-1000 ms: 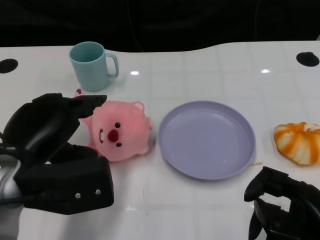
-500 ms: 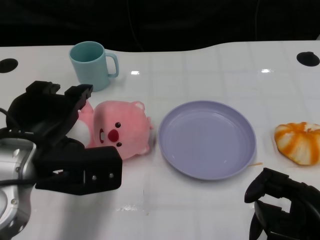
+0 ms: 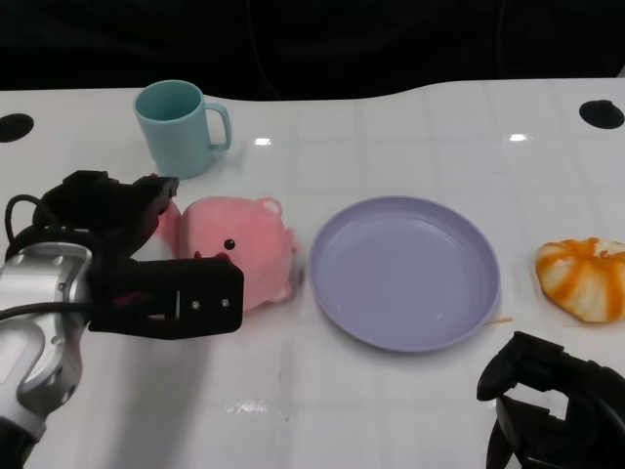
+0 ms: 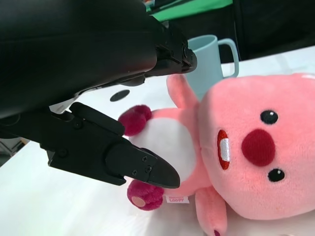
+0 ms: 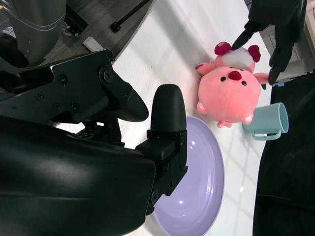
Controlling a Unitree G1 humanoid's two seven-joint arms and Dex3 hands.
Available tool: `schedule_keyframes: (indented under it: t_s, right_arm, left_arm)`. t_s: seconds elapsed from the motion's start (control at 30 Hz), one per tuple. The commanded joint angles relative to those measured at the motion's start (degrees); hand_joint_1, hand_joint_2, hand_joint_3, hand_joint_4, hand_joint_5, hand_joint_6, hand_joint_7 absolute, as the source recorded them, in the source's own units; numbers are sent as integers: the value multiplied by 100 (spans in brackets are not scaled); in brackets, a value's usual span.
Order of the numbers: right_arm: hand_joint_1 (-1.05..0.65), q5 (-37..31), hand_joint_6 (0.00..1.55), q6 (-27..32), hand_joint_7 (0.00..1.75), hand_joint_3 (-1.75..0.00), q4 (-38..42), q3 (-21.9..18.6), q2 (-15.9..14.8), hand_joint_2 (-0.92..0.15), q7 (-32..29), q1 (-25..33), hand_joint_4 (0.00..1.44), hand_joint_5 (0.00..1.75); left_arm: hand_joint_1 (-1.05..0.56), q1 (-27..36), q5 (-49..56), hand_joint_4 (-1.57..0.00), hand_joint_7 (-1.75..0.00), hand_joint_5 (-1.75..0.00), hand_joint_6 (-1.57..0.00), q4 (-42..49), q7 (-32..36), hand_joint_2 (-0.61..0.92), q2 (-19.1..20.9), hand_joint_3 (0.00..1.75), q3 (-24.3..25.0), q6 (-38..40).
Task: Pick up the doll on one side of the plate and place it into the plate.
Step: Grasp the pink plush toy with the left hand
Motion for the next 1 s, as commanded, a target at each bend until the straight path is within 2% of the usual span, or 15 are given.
schedule_keyframes:
  t_s: [0.03, 0.33, 0.83, 1.0]
  right_arm:
    - [-9, -29, 41, -20, 170, -106, -103, -5, -23, -78, -36, 43, 61, 175]
    - [-11, -10, 42, -28, 170, -107, -139, -11, -35, -77, -21, 96, 61, 175]
    - [-13, 3, 44, 12, 168, -108, -289, 1, -48, -74, -48, 215, 62, 175]
    - [-14, 19, 45, 44, 167, -109, -330, -4, -60, -73, -42, 239, 63, 175]
  left_arm:
    - [-59, -184, -64, -6, -1, -28, -15, 305, -14, 87, 1, 0, -101, -33]
    - [-58, -549, -250, -12, 0, -20, -18, 1303, 192, 86, -166, 0, -347, -320]
    - [-54, -1418, -664, -19, -1, -11, -20, 4078, 1399, 87, -762, 1, -707, -1004]
    - [-49, -1586, -787, -24, -3, -11, -27, 4824, 1663, 88, -953, 1, -769, -1166]
